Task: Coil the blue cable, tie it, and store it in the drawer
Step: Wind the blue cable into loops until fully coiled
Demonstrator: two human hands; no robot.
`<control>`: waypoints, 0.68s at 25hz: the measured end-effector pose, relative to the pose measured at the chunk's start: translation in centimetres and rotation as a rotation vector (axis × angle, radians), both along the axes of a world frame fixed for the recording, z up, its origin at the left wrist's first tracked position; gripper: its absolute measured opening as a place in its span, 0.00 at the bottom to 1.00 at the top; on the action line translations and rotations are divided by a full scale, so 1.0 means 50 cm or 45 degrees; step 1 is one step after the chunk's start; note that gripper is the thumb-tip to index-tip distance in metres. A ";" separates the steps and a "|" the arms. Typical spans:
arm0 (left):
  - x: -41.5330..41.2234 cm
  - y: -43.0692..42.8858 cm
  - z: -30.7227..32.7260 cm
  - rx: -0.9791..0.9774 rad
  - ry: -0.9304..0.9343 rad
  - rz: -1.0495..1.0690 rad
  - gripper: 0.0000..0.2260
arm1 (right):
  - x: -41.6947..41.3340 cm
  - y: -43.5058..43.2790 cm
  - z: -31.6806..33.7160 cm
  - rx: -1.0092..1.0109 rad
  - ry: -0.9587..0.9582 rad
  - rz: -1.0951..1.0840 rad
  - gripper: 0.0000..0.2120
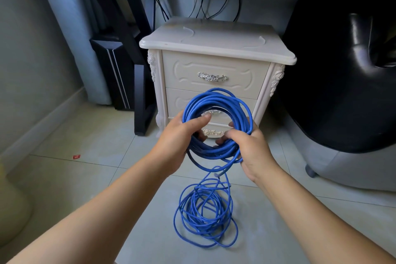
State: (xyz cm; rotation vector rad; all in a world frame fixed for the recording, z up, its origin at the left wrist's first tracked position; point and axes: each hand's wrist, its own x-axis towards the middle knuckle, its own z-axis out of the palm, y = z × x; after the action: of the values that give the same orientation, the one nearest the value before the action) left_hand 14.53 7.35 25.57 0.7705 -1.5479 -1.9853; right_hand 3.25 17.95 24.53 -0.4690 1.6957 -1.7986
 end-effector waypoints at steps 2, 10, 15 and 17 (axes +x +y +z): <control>0.009 -0.011 0.008 -0.083 -0.074 -0.153 0.18 | -0.008 -0.001 -0.001 0.074 0.184 -0.067 0.11; 0.020 -0.020 0.001 -1.334 -0.483 -0.292 0.37 | 0.017 0.004 -0.004 0.549 1.482 0.324 0.10; 0.014 -0.015 0.009 -1.375 -0.595 -0.147 0.05 | 0.025 0.004 0.009 0.398 1.280 0.221 0.19; 0.012 -0.017 0.006 -1.231 -0.491 -0.079 0.06 | 0.014 0.007 0.019 0.337 0.957 0.224 0.22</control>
State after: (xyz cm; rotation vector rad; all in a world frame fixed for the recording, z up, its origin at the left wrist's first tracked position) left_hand 15.11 6.50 25.86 0.6823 -2.4450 -0.8982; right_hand 3.97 18.32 25.50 -1.2401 2.2484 -1.3107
